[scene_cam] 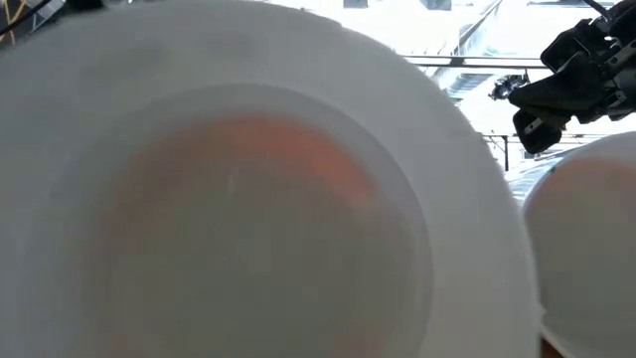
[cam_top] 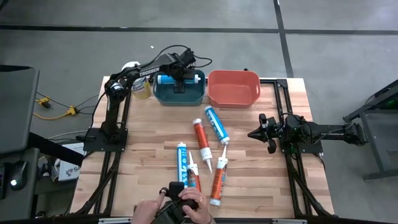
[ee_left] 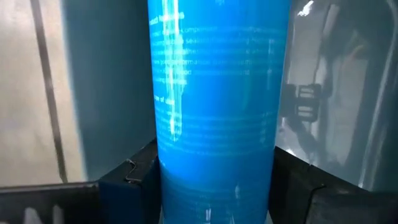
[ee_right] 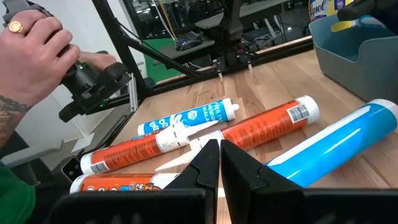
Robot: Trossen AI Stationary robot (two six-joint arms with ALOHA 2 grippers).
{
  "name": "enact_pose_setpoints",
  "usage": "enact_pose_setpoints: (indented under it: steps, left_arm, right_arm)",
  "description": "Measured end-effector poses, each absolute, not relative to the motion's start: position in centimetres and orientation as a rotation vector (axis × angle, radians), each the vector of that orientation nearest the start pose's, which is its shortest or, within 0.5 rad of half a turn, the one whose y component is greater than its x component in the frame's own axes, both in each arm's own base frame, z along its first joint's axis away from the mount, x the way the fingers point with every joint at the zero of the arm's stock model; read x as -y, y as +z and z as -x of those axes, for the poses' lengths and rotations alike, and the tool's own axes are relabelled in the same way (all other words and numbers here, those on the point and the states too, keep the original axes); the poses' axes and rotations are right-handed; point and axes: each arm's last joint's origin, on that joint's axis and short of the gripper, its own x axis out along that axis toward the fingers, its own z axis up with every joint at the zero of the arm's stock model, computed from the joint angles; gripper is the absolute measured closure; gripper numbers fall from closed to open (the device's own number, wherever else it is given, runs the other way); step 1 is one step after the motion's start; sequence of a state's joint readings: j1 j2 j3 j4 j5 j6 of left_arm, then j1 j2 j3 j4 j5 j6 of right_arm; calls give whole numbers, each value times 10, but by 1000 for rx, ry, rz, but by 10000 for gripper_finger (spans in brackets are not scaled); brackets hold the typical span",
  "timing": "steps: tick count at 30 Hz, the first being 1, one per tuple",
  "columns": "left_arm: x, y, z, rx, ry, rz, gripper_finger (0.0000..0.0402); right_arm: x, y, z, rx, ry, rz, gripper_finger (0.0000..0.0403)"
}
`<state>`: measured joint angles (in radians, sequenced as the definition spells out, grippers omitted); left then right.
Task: Pick & place silicon tubes, Sealant and Lysol wipes
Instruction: Put the left blue sealant into the blue bin, then put the bottom blue sealant into the blue bin
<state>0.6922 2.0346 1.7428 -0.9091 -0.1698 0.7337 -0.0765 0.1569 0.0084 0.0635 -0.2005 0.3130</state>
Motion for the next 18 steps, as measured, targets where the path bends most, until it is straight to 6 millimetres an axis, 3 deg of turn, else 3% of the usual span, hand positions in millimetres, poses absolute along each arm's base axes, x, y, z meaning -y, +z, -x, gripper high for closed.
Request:
enact_pose_setpoints:
  steps: [5, 8, 18]
  left_arm:
    - [-274, 237, -325, -1370, 316, -245, 109]
    - [-273, 237, -326, -1370, 320, -245, 77]
    - [-263, 237, -332, -1404, 389, -251, 101]
  right_arm:
    - [2, 160, -106, -103, 110, -324, 391]
    - [2, 160, -106, -103, 110, -324, 391]
    - [2, 160, -106, -103, 110, -324, 391]
